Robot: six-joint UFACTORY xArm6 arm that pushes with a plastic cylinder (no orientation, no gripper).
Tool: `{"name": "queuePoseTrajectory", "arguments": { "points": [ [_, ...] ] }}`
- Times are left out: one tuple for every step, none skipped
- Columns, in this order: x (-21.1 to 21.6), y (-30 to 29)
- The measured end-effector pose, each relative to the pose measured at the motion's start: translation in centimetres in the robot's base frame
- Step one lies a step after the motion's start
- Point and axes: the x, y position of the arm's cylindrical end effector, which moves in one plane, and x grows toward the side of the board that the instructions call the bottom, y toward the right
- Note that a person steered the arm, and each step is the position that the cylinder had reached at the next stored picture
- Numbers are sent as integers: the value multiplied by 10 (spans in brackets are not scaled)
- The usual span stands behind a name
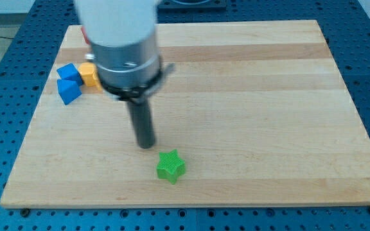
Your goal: Move the blue triangle above to the green star
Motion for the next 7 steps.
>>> {"name": "queuePoseTrajectory", "arguments": {
  "points": [
    [48, -6],
    [68, 48],
    [61, 45],
    [42, -26],
    [-15, -109],
    [-56, -195],
    [-73, -197]
  ]
}}
